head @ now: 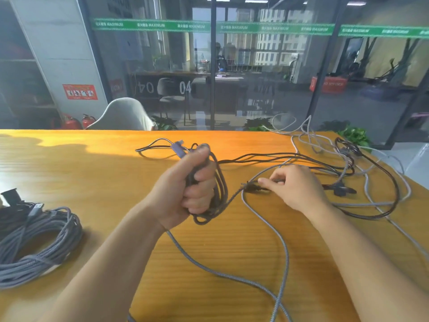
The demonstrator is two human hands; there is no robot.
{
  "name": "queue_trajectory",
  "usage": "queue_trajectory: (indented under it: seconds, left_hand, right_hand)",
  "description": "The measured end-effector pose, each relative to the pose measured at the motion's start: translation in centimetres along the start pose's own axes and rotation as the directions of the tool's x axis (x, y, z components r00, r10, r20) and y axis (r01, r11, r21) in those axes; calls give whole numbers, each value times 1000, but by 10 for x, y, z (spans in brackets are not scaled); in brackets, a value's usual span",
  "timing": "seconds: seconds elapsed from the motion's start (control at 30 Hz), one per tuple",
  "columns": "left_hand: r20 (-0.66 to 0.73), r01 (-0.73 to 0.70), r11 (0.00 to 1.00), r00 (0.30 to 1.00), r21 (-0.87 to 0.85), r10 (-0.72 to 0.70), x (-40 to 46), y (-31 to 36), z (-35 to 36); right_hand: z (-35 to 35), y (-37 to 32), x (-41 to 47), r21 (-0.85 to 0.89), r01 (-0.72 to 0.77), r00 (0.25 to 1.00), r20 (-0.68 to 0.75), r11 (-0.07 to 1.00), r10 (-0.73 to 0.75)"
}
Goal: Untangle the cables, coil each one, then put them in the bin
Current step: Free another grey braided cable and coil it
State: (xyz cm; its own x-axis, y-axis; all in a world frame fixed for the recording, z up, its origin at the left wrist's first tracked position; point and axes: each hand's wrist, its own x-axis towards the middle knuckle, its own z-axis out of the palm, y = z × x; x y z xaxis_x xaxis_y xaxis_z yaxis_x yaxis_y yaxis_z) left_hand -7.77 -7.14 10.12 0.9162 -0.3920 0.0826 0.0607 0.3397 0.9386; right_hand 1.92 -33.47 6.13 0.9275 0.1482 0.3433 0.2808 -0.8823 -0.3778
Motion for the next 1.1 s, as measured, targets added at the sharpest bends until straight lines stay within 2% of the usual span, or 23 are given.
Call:
queue_trajectory:
  seconds: [0.1,0.2,0.33,0.43,0.63,0.73,0.87,0.97,1.03,1.1]
  left_hand:
    - [83,110,987,989,118,-120,6,-16,20]
    - [89,157,953,979,258,-185,11,-25,28]
    - [27,168,860,978,482,-206,11,-33,38]
    - [-40,174,830,983,530,-181,15,-42,43]
    - [-159,138,896,984,423,-77,21,-49,41]
    - [-262,138,928,964,346,-46,23,-47,43]
    - [-407,77,948,912,308,57,23,-40,28]
    - [-470,2,954,870,300,146,21,-32,20]
    - [-512,-46,961,839,272,185,20,-29,15]
    - [-541,-43,964,821,262,183,22,-30,10]
  right_hand:
    - [0,-11,0,-19,9,978,-210,1000,-12]
    - [-3,-21,-3,77,71,935,-352,994,-40]
    - [-10,-40,-14,243,193,900,-429,951,-72]
    - [-14,-51,-22,357,260,892,-444,897,-82]
    - [-13,-59,-33,430,300,909,-399,852,-119]
    - [-9,-66,-37,454,310,922,-357,835,-149]
    - [2,-80,-50,558,268,963,-143,786,-227]
    - [4,-98,-61,770,158,956,37,618,-291]
    - [5,-104,-63,835,93,946,96,542,-310]
    - [6,-105,-63,824,77,953,104,562,-283]
